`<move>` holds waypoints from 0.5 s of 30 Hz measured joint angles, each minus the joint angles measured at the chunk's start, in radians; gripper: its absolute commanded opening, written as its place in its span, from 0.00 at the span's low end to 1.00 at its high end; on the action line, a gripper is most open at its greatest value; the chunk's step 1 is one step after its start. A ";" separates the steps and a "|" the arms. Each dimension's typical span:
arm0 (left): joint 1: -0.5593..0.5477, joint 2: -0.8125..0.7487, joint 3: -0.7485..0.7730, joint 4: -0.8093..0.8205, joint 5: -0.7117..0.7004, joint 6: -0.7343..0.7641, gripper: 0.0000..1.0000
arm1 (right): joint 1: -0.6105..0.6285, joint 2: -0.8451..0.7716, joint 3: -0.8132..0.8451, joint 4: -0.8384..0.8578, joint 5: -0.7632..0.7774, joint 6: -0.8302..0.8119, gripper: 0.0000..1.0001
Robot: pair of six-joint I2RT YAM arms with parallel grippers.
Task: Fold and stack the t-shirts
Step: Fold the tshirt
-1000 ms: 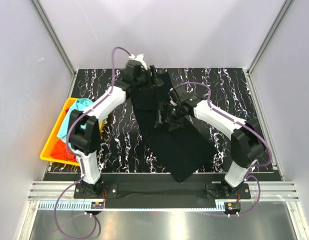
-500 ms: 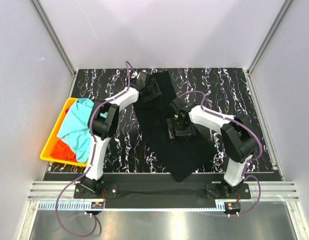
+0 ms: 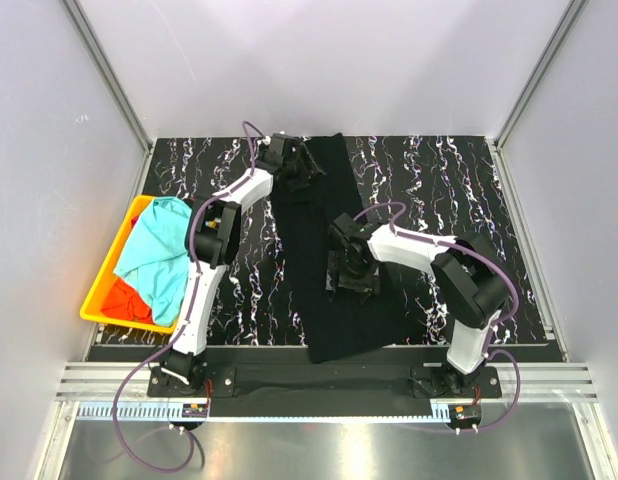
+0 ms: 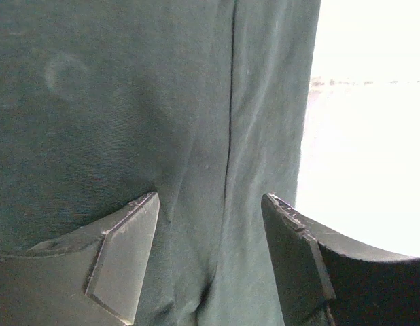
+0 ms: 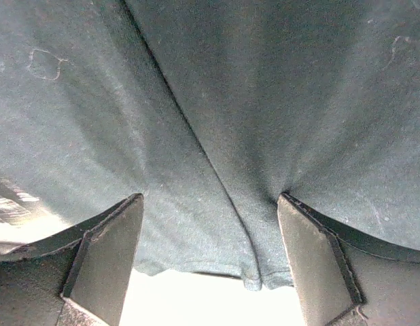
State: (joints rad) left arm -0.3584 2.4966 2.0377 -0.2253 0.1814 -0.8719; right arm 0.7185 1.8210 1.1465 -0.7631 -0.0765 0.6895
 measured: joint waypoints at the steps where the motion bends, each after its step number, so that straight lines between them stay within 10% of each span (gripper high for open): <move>1: 0.004 0.011 0.016 0.004 0.014 -0.002 0.68 | 0.003 0.005 0.004 0.012 -0.028 0.039 0.86; 15: 0.045 0.102 0.143 0.032 0.168 0.066 0.69 | 0.042 0.091 0.046 0.303 -0.353 0.399 0.90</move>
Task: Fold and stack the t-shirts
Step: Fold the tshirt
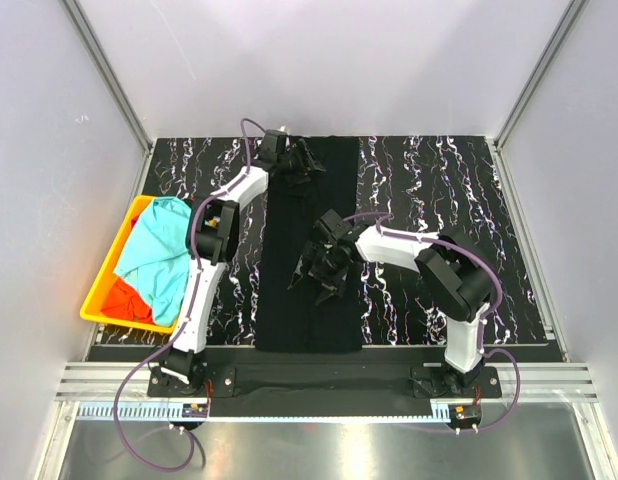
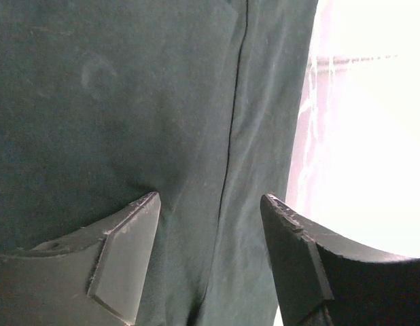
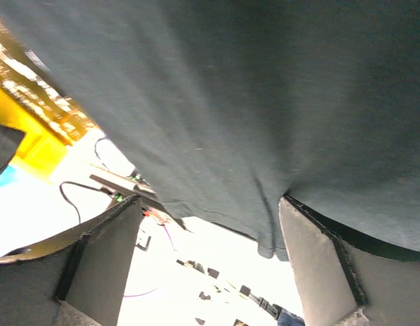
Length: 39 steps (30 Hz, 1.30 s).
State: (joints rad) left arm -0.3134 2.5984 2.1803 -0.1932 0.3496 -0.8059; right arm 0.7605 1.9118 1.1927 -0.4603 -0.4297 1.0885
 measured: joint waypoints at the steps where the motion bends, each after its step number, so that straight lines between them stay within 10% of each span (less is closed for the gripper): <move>1: 0.003 -0.013 -0.018 -0.002 0.008 0.012 0.69 | 0.001 0.000 0.011 -0.004 0.001 -0.002 0.91; 10: 0.061 -0.534 -0.486 -0.169 0.015 0.186 0.69 | -0.030 -0.166 0.038 -0.114 0.038 -0.243 0.89; 22: -0.084 -1.504 -1.329 -0.293 -0.126 0.201 0.69 | -0.122 -0.563 -0.393 -0.135 0.046 -0.367 0.66; 27: -0.099 -1.623 -1.587 -0.450 -0.179 0.128 0.68 | -0.154 -0.666 -0.532 -0.135 0.042 -0.321 0.63; 39: -0.104 -1.597 -1.688 -0.485 -0.177 0.017 0.63 | -0.174 -0.605 -0.678 0.027 -0.055 -0.216 0.45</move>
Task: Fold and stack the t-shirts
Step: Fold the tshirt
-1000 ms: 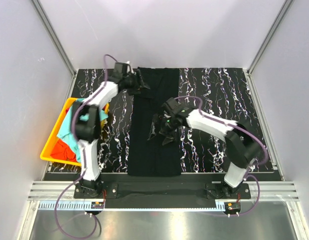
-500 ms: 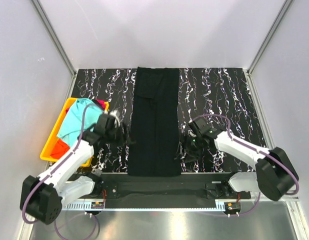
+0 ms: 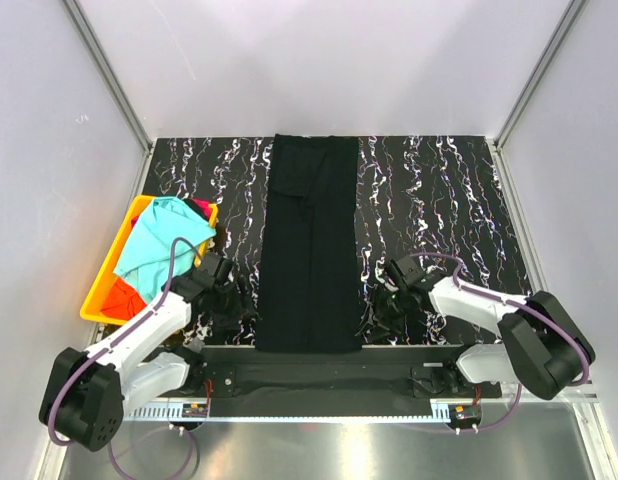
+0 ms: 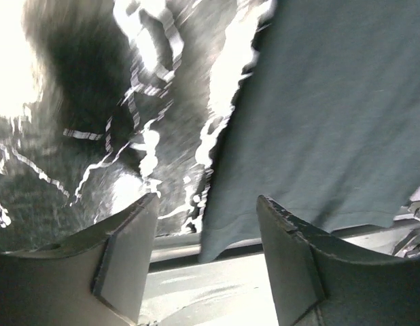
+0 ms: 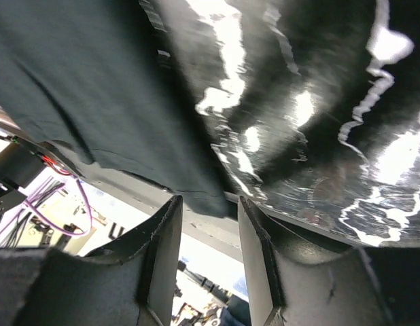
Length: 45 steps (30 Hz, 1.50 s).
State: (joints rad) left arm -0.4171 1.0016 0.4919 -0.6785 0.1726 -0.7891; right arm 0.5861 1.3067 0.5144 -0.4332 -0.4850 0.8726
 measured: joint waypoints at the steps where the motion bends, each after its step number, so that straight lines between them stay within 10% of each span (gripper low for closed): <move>1: -0.001 -0.005 -0.017 0.000 0.002 -0.014 0.62 | 0.000 -0.001 -0.014 0.008 -0.004 0.008 0.45; 25: -0.086 -0.083 -0.139 0.081 0.089 -0.229 0.44 | 0.000 0.052 -0.053 0.082 -0.085 0.028 0.41; 36: -0.107 -0.081 -0.153 0.072 0.082 -0.258 0.20 | 0.000 0.066 -0.060 0.113 -0.085 0.023 0.28; 40: -0.108 -0.082 -0.155 0.071 0.086 -0.259 0.04 | 0.000 0.078 -0.062 0.134 -0.084 0.024 0.00; 45: -0.108 -0.093 -0.158 0.075 0.097 -0.247 0.00 | 0.000 0.084 -0.079 0.164 -0.100 0.041 0.00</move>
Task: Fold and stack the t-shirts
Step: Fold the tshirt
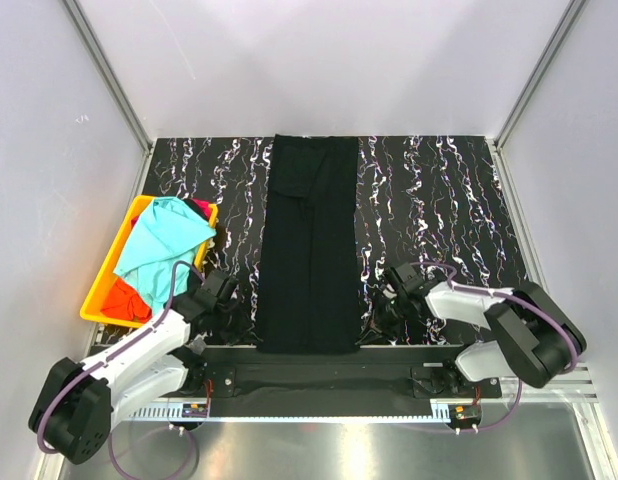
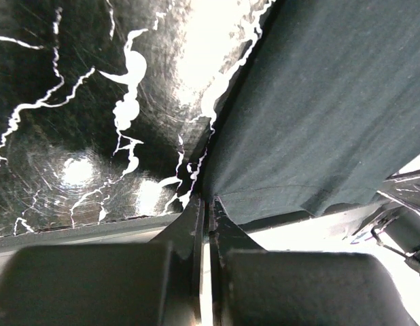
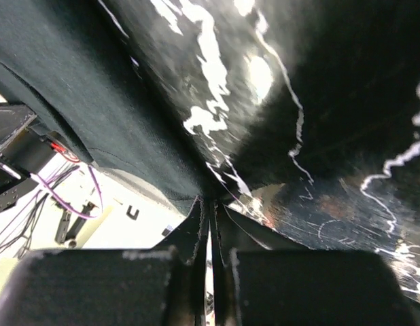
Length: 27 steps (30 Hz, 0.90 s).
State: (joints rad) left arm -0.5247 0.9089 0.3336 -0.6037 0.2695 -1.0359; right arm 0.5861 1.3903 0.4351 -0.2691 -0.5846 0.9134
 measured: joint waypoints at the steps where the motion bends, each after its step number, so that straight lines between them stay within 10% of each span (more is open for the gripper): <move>1: 0.000 -0.006 -0.003 -0.001 0.004 0.005 0.00 | 0.000 -0.008 -0.009 0.005 -0.004 0.006 0.00; 18: -0.057 -0.066 0.079 -0.069 0.128 0.079 0.00 | 0.001 -0.555 -0.146 -0.170 0.026 0.196 0.00; 27: -0.016 0.167 0.416 -0.087 0.077 0.100 0.00 | -0.162 -0.229 0.160 -0.228 0.024 0.076 0.00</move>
State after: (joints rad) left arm -0.5407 1.0763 0.7498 -0.6910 0.3466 -0.9363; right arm 0.4244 1.1614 0.5953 -0.4969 -0.5610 0.9894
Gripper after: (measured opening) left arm 0.022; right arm 0.011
